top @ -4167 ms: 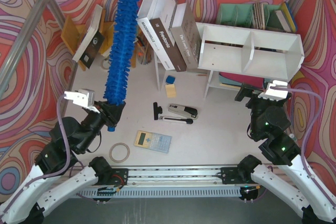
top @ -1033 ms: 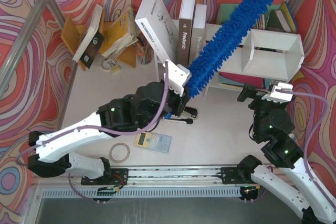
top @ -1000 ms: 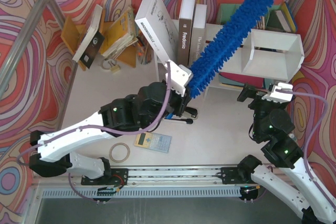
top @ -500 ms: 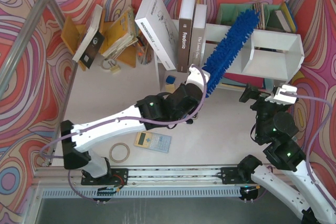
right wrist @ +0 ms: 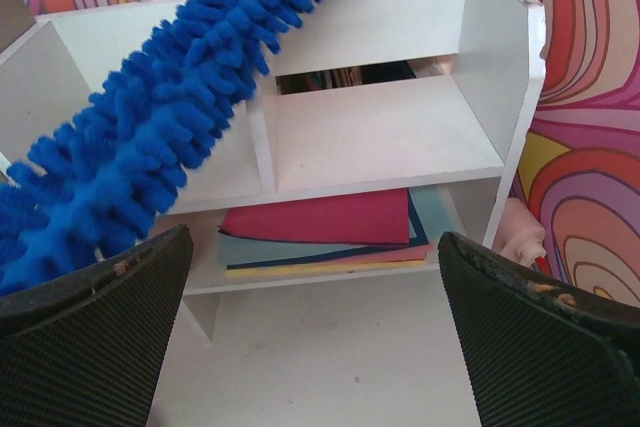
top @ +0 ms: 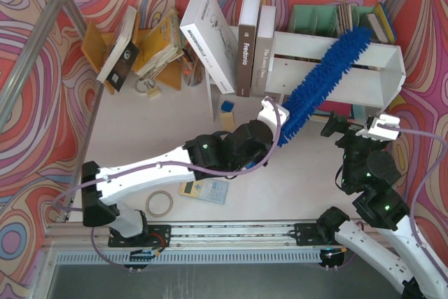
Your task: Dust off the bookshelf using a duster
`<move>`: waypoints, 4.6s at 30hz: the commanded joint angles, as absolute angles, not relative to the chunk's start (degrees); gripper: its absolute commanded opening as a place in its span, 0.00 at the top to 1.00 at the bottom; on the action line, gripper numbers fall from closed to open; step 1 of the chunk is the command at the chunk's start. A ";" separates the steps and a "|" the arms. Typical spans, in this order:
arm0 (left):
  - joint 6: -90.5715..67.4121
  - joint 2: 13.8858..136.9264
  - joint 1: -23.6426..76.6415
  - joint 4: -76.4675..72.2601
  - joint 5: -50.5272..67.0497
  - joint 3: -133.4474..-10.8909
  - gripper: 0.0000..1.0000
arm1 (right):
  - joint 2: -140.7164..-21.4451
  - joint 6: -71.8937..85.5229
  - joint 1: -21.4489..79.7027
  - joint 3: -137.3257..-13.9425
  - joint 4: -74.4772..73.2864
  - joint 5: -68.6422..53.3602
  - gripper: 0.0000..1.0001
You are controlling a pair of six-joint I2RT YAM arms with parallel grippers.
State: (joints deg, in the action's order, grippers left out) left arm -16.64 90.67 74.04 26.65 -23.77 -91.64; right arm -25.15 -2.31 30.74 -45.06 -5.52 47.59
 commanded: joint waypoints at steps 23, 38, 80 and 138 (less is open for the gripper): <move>-5.93 71.52 78.66 0.86 -15.09 -65.60 1.00 | -31.48 40.04 30.77 -60.94 -25.69 31.60 0.02; -4.11 74.63 81.91 -1.77 -12.59 -63.37 1.00 | -29.00 56.30 30.80 -51.88 -25.53 33.73 0.10; -9.78 61.01 81.84 0.63 -47.21 -50.84 0.02 | -22.93 100.17 30.76 -32.72 -43.42 41.75 1.00; -19.77 56.87 71.80 13.86 -60.36 -50.19 0.02 | -36.89 93.63 30.65 -25.64 -29.03 37.39 0.01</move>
